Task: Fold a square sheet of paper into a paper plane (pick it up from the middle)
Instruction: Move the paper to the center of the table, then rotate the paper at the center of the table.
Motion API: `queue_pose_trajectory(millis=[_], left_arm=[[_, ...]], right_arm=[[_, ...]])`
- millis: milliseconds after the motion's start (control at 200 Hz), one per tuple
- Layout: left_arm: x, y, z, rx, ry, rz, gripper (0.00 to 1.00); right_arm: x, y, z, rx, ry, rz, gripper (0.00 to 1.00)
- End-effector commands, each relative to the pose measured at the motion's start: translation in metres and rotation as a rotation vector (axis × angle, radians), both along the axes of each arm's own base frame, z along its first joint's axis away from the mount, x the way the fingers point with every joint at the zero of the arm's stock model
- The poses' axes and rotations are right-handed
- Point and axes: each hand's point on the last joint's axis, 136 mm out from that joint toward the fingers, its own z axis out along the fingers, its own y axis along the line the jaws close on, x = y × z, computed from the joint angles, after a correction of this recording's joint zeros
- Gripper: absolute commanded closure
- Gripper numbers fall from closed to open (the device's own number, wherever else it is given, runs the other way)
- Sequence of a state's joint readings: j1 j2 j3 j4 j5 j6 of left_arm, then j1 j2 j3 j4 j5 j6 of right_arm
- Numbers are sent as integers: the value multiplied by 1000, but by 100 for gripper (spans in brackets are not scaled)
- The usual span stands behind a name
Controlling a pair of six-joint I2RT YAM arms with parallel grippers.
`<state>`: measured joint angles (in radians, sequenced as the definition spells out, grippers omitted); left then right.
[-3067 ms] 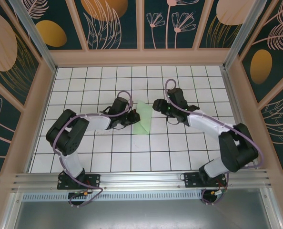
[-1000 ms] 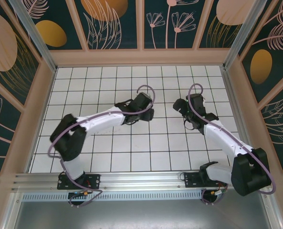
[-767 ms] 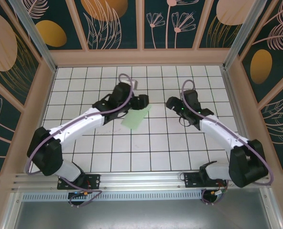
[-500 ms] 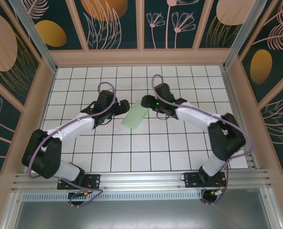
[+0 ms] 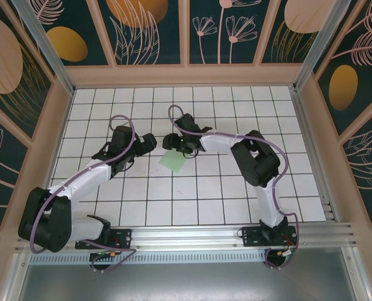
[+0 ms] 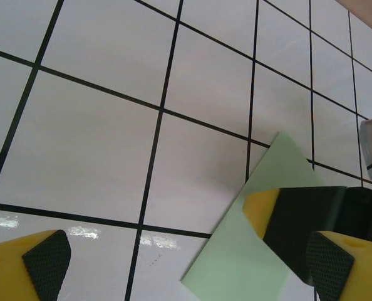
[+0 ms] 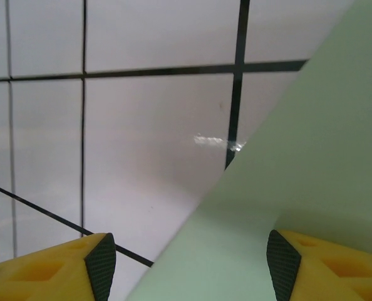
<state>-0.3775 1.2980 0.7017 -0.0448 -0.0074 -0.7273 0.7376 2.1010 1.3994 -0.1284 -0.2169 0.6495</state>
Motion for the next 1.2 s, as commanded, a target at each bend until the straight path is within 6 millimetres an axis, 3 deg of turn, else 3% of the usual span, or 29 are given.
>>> queue_pose_trajectory(millis=[0, 145, 255, 450, 585, 711, 851, 956, 1196], left_arm=[[2, -1, -1, -15, -10, -5, 1], [3, -10, -4, -27, -2, -62, 1], [1, -18, -6, -40, 5, -110, 2], [-1, -36, -4, -108, 7, -192, 3], [-5, -54, -4, -188, 17, -264, 10], [-11, -70, -5, -259, 34, -320, 21], [-20, -93, -14, -298, 76, -373, 35], [-25, -105, -27, -279, 116, -394, 35], [-31, -116, -46, -260, 172, -405, 33]], right_arm=[[-14, -2, -10, -63, 13, 120, 33], [-41, -25, -30, -177, 8, 296, 35], [-54, -47, -30, -223, -14, 379, 35], [-58, -50, 4, -172, -121, 459, 36], [-40, -45, 40, -81, -164, 317, 35], [-32, -56, 60, -7, -162, 101, 36], [-34, -80, 44, 1, -75, -110, 44], [-31, -97, 31, -26, -45, -203, 44], [-14, -109, 9, -81, 2, -268, 44]])
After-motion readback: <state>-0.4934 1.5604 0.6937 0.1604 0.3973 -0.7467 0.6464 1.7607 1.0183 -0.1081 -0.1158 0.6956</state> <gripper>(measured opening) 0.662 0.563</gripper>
